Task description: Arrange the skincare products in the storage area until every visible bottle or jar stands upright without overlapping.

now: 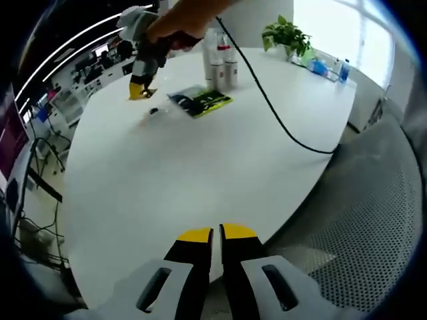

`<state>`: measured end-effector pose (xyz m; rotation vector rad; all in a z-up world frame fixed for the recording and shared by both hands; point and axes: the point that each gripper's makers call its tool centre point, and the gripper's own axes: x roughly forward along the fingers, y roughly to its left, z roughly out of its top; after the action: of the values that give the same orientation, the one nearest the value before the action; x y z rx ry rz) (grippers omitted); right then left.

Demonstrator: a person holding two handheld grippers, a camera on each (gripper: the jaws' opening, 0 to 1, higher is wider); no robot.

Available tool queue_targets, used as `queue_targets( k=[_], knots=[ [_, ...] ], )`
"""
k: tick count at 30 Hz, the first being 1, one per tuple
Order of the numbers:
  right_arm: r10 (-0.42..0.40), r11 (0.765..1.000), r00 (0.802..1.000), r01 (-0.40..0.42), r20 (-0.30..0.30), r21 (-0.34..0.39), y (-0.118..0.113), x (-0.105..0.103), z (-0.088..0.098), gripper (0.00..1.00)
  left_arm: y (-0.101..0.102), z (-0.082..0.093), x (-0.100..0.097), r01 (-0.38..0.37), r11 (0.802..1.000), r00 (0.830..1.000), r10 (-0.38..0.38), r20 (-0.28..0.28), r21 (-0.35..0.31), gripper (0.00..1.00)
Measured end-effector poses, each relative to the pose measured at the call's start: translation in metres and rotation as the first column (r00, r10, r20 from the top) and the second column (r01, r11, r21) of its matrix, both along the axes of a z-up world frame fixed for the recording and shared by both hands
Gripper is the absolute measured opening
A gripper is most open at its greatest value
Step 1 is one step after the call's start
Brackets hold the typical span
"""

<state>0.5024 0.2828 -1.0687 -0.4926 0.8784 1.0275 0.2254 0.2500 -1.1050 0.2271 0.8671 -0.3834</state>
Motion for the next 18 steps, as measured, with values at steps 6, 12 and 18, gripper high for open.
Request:
queue_targets(
  k=[6,12,18],
  knots=[
    [0.01,0.999,1.0,-0.011,0.026,0.046,-0.024,-0.027,0.019,0.32,-0.001,-0.001,-0.001,0.005,1.0,1.0,-0.005,-0.007,-0.002,0.0],
    [-0.016,0.993,1.0,0.013,0.021,0.113,-0.049,-0.051,0.03,0.32,-0.002,0.0,0.0,0.0,1.0,1.0,0.0,-0.004,-0.017,0.01],
    [-0.06,0.983,0.998,0.06,-0.007,0.176,-0.074,-0.088,0.032,0.32,-0.006,0.006,0.003,-0.007,0.999,1.0,0.008,0.013,-0.054,0.04]
  ],
)
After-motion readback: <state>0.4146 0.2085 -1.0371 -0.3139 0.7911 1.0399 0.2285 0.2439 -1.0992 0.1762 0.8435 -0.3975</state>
